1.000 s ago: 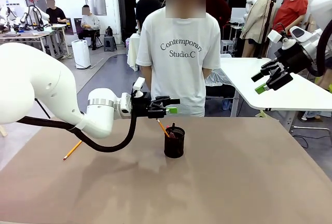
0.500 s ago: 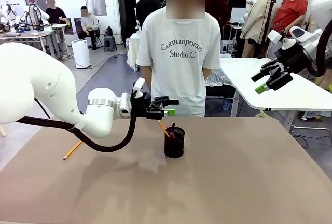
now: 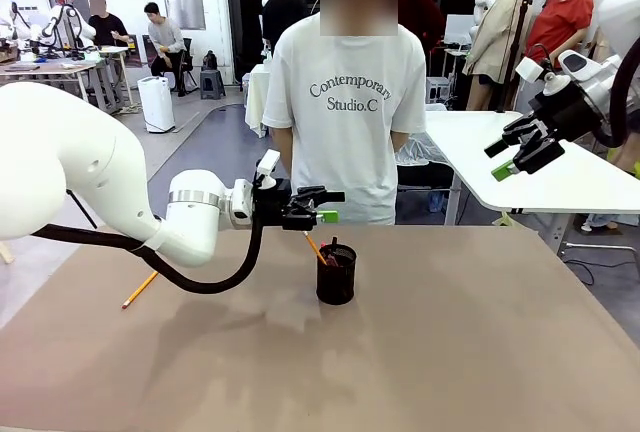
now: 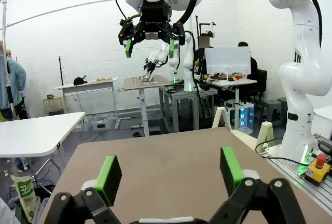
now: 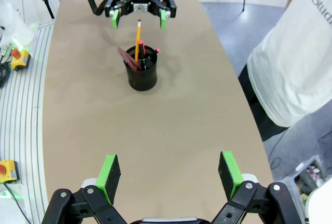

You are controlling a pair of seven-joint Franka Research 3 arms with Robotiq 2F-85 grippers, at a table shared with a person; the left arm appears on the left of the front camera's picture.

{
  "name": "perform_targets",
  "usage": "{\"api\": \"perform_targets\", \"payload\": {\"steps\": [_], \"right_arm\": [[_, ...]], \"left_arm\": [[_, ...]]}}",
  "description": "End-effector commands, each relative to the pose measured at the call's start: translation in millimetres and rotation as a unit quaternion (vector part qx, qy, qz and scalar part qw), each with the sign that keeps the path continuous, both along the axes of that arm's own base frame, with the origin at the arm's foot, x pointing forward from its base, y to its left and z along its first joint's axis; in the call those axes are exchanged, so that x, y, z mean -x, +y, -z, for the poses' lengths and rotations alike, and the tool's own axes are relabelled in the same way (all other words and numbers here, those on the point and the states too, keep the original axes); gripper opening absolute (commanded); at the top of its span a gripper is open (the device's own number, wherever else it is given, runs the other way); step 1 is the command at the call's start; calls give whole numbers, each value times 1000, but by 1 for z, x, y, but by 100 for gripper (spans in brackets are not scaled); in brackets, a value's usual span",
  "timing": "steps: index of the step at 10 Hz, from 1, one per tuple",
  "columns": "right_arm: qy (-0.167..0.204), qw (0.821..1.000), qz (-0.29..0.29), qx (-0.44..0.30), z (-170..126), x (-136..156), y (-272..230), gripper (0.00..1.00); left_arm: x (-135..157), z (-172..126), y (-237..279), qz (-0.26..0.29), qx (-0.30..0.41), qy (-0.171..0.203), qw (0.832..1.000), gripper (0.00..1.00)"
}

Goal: Place the pens into the pen holder.
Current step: Pick up a writing instrument from the table and place it into the Pen holder.

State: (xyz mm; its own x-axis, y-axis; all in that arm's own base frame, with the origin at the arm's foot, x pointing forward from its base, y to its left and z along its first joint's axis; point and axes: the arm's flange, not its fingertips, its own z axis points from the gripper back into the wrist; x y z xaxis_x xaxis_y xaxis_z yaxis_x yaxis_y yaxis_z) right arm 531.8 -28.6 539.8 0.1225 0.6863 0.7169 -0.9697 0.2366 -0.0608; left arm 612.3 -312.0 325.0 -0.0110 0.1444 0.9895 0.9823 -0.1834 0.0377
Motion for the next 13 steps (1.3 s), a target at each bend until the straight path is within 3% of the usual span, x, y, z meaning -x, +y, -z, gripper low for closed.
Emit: {"api": "perform_targets", "payload": {"steps": [1,4,6,8,10,11,12,13], "right_arm": [[9,1000,7,5,-3,3,2,100],[9,1000,7,5,-3,3,2,100],[9,1000,7,5,-3,3,2,100],[9,1000,7,5,-3,3,2,100],[9,1000,7,5,-3,3,2,100],[9,1000,7,5,-3,3,2,100],[9,1000,7,5,-3,3,2,100],[9,1000,7,5,-3,3,2,100]], "left_arm": [[0,0,0,0,0,0,1000,100],[37,-46,46,-68,-96,53,992,100],[66,-75,72,-112,-207,66,970,100],[94,-105,100,-165,-262,80,947,100],[118,-125,119,-279,-337,109,892,100],[126,-131,133,-327,-380,134,855,100],[132,-131,138,-359,-411,151,824,100],[136,-129,146,-362,-433,180,806,100]]}}
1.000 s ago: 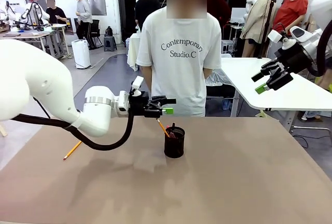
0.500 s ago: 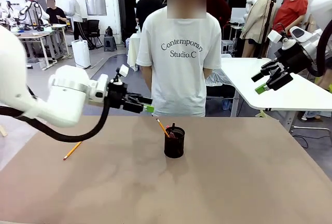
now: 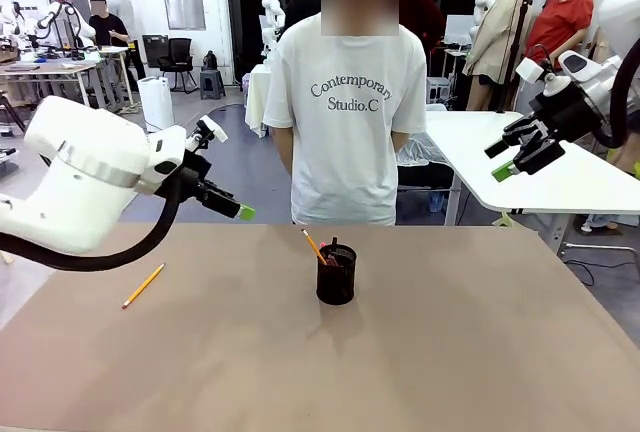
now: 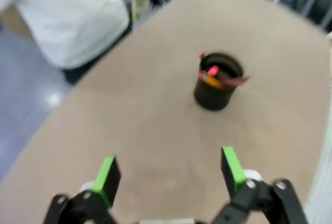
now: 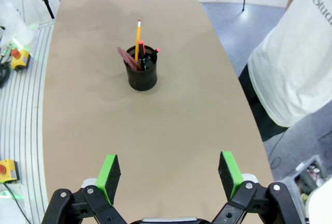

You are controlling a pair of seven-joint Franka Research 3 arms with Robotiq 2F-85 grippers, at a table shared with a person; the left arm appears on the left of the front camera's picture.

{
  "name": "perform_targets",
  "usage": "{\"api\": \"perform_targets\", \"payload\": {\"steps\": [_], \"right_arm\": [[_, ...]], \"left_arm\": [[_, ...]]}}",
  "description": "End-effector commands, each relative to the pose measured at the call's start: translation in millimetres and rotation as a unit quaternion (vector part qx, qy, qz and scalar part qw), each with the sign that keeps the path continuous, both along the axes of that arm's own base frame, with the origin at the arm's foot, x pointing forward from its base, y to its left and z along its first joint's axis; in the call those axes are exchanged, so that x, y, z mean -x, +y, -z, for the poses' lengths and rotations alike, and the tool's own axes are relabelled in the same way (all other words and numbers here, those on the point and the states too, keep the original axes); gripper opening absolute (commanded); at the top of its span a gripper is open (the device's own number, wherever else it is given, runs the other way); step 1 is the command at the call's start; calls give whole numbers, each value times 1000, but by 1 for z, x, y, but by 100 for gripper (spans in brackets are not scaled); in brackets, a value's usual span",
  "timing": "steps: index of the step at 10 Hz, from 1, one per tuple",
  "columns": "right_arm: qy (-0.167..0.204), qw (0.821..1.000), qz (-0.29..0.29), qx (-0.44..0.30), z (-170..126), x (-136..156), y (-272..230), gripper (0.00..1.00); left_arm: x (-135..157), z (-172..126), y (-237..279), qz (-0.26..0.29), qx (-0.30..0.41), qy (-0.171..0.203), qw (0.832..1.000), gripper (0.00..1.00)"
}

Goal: Place the pens into the pen holder.
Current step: Pick up a writing instrument from the table and place it into the Pen holder.

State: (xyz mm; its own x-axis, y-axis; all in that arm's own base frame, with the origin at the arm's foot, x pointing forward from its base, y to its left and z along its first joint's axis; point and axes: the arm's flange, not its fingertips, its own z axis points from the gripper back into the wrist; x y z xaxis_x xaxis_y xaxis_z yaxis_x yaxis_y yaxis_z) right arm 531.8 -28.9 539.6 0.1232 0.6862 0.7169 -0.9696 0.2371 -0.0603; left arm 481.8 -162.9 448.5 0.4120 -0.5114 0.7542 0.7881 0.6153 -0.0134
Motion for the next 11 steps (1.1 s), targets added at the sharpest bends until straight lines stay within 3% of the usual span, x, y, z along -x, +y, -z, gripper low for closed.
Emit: {"api": "perform_targets", "payload": {"steps": [1,4,5,6,10,11], "right_arm": [[9,1000,7,5,-3,3,2,100],[9,1000,7,5,-3,3,2,100],[9,1000,7,5,-3,3,2,100],[9,1000,7,5,-3,3,2,100],[9,1000,7,5,-3,3,2,100],[9,1000,7,5,-3,3,2,100]], "left_arm": [[8,-6,1,-27,-29,89,995,100],[1,-1,10,-70,-47,108,991,100],[-6,-5,11,-76,-24,49,996,100],[5,19,11,-69,-53,98,991,100],[3,15,8,-69,-48,94,992,100],[-1,25,-6,-80,-126,128,980,100]]}}
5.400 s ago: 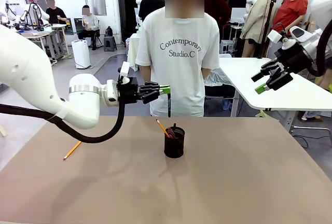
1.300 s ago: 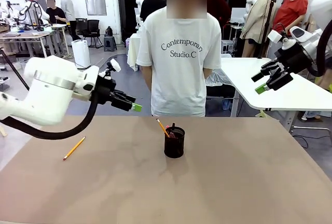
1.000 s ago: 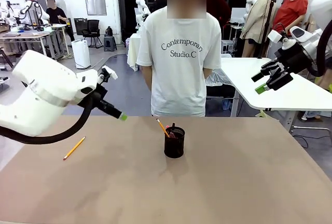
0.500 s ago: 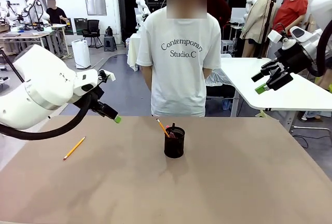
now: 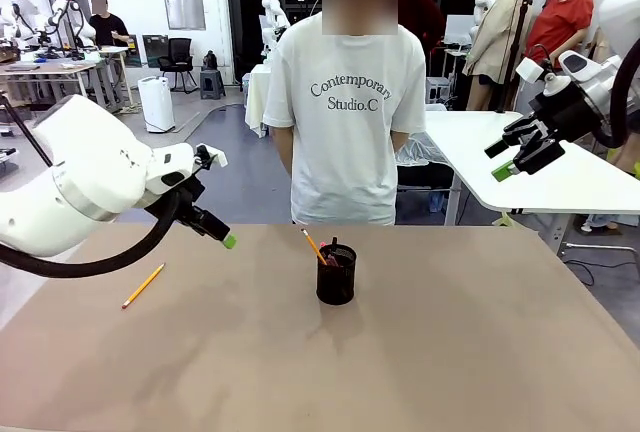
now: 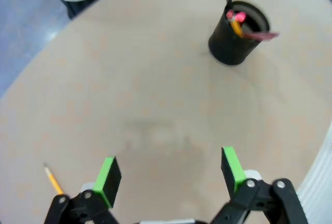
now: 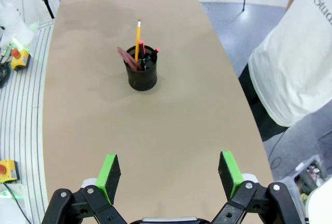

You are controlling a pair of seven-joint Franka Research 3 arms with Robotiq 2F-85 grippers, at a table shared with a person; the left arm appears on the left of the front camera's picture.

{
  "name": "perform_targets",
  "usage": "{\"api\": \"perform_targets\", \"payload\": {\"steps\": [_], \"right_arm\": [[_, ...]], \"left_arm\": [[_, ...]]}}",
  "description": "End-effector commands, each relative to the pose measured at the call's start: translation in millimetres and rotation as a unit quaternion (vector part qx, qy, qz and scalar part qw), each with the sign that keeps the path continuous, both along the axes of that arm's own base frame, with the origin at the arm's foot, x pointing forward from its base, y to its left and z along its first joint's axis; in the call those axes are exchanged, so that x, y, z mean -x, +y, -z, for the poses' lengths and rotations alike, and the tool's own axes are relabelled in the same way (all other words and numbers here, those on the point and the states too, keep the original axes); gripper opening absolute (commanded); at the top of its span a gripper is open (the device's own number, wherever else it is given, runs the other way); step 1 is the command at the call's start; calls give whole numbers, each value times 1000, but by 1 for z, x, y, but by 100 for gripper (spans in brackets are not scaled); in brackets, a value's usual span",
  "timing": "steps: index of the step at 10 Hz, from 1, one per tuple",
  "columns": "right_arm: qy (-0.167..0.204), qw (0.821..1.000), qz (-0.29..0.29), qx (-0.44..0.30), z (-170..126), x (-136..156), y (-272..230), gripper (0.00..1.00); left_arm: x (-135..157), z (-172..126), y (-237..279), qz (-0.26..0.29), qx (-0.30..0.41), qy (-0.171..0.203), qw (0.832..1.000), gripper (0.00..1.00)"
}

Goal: Place the pens into the pen holder.
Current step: Pick up a writing instrument from the table and place it into the Pen holder.

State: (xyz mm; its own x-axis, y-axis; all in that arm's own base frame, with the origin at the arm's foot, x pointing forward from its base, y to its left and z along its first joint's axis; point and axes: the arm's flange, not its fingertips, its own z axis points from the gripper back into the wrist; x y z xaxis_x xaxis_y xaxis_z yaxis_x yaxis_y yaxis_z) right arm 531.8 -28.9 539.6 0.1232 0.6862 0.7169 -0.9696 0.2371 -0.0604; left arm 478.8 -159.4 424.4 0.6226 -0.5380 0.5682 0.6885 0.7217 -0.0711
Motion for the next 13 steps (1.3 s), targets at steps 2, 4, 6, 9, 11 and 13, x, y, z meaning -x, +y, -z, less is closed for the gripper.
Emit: {"api": "perform_targets", "payload": {"steps": [2,4,6,9,11,13], "right_arm": [[9,1000,7,5,-3,3,2,100],[9,1000,7,5,-3,3,2,100],[9,1000,7,5,-3,3,2,100],[9,1000,7,5,-3,3,2,100],[9,1000,7,5,-3,3,2,100],[9,1000,7,5,-3,3,2,100]], "left_arm": [[-11,-2,-10,-109,-160,58,979,100],[-19,-8,8,-168,-179,101,964,100],[-30,-12,28,-229,-173,103,952,100],[-43,-3,62,-295,-185,152,925,100],[-50,8,80,-260,-216,133,932,100],[-56,20,92,-262,-216,137,931,100]]}}
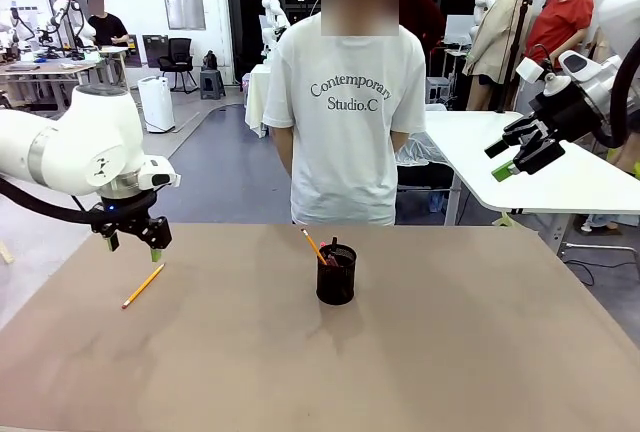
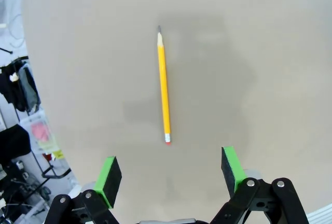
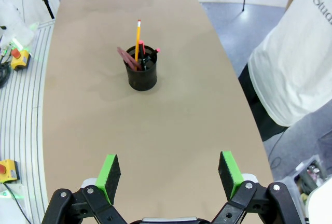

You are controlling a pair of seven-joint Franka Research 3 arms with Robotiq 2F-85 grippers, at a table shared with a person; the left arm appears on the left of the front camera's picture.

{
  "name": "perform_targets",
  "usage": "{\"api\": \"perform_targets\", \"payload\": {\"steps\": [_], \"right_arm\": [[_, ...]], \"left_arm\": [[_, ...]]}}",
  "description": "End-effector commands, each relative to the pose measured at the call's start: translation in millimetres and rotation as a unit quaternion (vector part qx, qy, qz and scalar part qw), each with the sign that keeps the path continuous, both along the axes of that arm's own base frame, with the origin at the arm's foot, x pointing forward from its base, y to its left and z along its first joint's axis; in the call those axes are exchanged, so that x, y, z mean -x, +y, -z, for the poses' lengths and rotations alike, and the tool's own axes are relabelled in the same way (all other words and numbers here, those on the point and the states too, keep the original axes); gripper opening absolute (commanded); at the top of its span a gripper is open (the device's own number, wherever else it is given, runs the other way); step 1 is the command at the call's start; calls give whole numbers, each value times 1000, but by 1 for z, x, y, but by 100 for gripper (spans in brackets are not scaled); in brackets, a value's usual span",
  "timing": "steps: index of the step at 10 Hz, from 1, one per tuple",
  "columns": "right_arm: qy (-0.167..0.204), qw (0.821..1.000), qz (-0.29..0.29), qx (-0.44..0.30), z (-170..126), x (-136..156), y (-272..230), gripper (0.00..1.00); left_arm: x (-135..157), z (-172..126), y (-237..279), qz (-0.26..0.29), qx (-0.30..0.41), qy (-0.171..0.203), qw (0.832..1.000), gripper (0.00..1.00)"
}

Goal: Place the pens into the pen holder.
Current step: Pick up a writing instrument from the table and place it into the Pen holder.

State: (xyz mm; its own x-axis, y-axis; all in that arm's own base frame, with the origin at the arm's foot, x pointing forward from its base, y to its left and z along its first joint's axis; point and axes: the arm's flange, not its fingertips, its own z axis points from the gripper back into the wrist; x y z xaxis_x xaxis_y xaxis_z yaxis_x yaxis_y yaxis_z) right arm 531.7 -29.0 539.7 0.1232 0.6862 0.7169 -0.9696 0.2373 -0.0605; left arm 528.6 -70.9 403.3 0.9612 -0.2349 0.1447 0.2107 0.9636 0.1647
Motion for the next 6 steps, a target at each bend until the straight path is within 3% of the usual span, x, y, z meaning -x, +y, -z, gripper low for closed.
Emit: {"api": "perform_targets", "payload": {"steps": [1,2,3,6], "right_arm": [[9,1000,6,5,-3,3,2,100],[9,1000,6,5,-3,3,2,100],[9,1000,6,5,-3,3,2,100],[9,1000,6,5,-3,3,2,100]], "left_arm": [[-8,2,5,27,-12,-1,1000,100],[-4,0,-5,53,-7,-15,998,100],[-2,4,3,8,-4,3,1000,100],[-2,4,3,8,-4,3,1000,100]]}}
